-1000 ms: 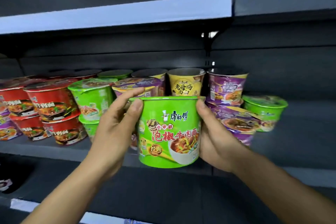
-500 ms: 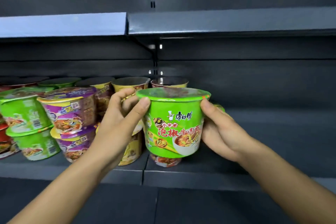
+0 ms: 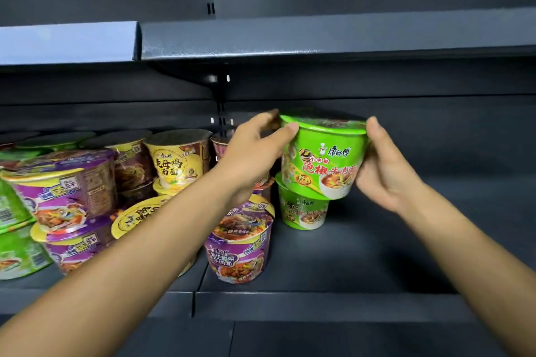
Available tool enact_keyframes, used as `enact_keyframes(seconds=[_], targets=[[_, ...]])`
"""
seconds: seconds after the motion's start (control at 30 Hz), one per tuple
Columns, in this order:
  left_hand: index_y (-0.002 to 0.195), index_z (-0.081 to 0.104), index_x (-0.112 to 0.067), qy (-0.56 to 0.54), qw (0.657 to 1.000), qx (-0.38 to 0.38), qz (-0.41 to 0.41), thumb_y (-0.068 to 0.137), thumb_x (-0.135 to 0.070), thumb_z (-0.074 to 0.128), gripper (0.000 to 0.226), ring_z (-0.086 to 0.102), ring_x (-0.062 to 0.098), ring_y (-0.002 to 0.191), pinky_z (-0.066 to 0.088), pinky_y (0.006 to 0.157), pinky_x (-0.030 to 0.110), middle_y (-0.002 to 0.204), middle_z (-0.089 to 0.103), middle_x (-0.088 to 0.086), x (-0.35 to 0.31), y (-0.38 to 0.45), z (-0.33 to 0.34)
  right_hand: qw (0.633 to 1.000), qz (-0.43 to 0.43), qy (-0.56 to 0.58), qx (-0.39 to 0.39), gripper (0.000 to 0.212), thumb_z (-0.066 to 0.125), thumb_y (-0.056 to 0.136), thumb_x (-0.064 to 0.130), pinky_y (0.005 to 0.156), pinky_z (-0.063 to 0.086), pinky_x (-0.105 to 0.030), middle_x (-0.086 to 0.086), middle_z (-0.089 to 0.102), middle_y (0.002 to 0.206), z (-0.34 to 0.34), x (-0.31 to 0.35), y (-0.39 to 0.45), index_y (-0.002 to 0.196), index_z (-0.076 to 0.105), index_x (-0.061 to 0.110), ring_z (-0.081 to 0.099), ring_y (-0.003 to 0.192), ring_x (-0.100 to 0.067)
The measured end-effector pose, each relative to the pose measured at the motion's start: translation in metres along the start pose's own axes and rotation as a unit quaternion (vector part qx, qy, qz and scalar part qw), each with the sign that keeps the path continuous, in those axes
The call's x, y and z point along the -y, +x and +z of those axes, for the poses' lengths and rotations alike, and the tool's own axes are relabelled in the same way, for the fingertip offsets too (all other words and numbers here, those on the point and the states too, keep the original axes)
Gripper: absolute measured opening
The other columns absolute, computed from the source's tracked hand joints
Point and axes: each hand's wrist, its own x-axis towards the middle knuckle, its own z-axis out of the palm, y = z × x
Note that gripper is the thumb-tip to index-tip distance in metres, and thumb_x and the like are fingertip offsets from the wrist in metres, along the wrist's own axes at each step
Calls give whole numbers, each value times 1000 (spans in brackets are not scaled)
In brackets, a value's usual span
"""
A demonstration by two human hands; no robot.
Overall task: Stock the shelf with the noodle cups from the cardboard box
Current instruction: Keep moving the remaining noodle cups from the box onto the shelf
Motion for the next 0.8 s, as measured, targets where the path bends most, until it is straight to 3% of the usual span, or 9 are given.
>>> enact_keyframes(seconds=[0.17,0.23,0.33,0.43,0.63,0.8], targets=[[96,59,-17,-24,997,-3,-67,96,-11,52,9,63,1,79,51,78,20,93,66,-4,12,23,10,998,4,-36,-51,116,87,46,58,103,43,-49,-21,58,128,-18,-11,22,134,44,-4,56,120,-31],[100,58,-15,-32,996,-22,-85,95,-10,52,9,63,3,77,51,72,19,93,67,-2,20,32,12,997,6,-47,-54,103,88,44,58,97,49,-44,-20,64,119,-24,-19,30,122,57,-3,61,113,-29],[88,58,-13,-29,993,-60,-101,93,-13,57,5,60,10,82,48,81,25,88,66,0,32,43,13,998,12,-53,-43,72,88,45,55,88,55,-37,-15,71,105,-31,-31,38,96,72,6,67,102,-25],[77,53,-13,-46,988,-90,-117,92,-12,58,16,56,8,75,46,77,23,78,61,-1,43,50,15,998,13,-53,-43,67,88,47,52,86,55,-36,-15,71,107,-38,-41,46,95,74,8,67,103,-25],[98,58,-7,-50,986,-86,-137,90,-17,61,14,59,13,80,47,76,28,94,65,7,61,60,16,998,19,-37,-49,66,88,46,52,78,57,-33,-14,72,104,-42,-54,54,95,74,9,69,99,-24],[110,59,-16,-51,985,-61,-151,92,-18,59,19,62,5,76,48,64,23,91,68,-4,65,59,21,996,18,-26,-79,88,87,48,49,78,57,-34,-15,71,105,-41,-59,58,116,59,0,68,100,-26]])
